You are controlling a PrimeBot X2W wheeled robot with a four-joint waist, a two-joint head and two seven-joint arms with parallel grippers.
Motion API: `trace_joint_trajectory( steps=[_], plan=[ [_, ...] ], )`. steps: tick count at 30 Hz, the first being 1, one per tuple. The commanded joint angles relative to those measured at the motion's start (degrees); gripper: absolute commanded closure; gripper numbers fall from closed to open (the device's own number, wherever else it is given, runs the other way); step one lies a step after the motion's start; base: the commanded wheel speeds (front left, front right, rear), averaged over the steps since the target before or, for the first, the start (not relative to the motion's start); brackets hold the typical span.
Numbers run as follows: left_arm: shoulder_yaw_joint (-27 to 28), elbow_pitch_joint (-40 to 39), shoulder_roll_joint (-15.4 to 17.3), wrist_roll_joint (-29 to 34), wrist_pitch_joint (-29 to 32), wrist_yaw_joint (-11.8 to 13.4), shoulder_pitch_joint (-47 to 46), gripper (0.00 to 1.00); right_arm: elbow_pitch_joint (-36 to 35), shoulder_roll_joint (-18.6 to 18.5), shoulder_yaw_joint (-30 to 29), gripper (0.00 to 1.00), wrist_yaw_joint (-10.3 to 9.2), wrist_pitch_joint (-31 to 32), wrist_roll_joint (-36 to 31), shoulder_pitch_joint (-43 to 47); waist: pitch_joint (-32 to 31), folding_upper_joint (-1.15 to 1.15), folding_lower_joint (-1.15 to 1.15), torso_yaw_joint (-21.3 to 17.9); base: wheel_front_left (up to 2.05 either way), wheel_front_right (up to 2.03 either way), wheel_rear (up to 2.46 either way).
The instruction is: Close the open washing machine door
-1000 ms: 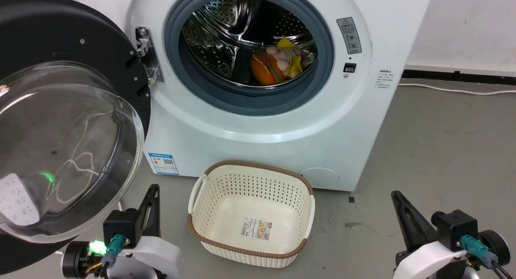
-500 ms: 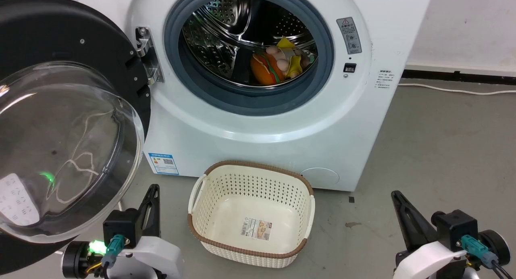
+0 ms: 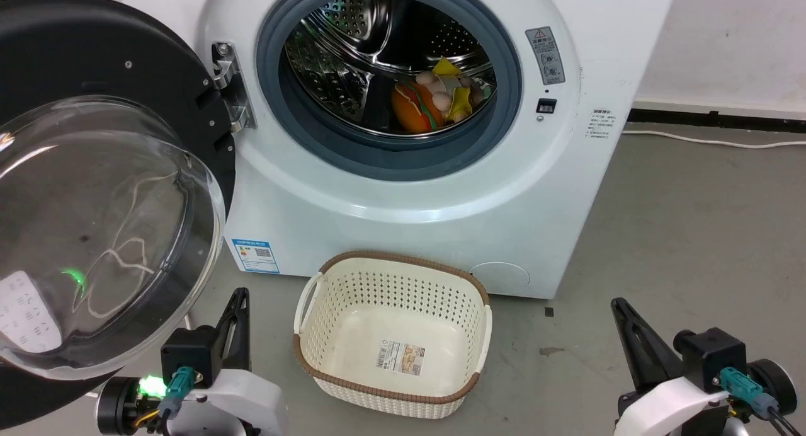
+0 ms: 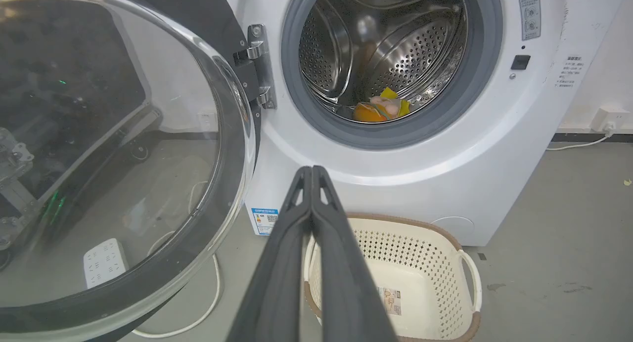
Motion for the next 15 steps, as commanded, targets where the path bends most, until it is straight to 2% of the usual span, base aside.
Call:
trace_joint_trajectory(
  steps=[1, 2, 3, 15],
  plan=[
    [-0.01, -0.25, -0.01, 0.16, 0.02, 0.16, 0.82, 1.0, -0.28, 0.0, -0.06, 1.0, 0.05, 0.03, -0.42, -0.71, 0.0, 0.0, 0.0, 0.0, 0.0, 0.0, 0.0],
    [-0.01, -0.25, -0.01, 0.16, 0.02, 0.16, 0.82, 1.0, -0.28, 0.0, -0.06, 1.0, 0.05, 0.03, -0.42, -0.71, 0.0, 0.0, 0.0, 0.0, 0.0, 0.0, 0.0],
    [-0.02, 0.01, 0.0, -0.02, -0.01, 0.0, 0.0, 0.0, 0.0, 0.0, 0.0, 0.0, 0.0, -0.01, 0.03, 0.01, 0.0, 0.0, 0.0, 0.0, 0.0, 0.0, 0.0],
    [-0.47, 0.46, 0.0, -1.47, -1.03, -0.05, 0.41, 0.0, 0.69, 0.0, 0.46, 0.0, 0.0, -1.03, 1.67, 0.38, 0.0, 0.0, 0.0, 0.05, 0.0, 0.0, 0.0]
  ],
)
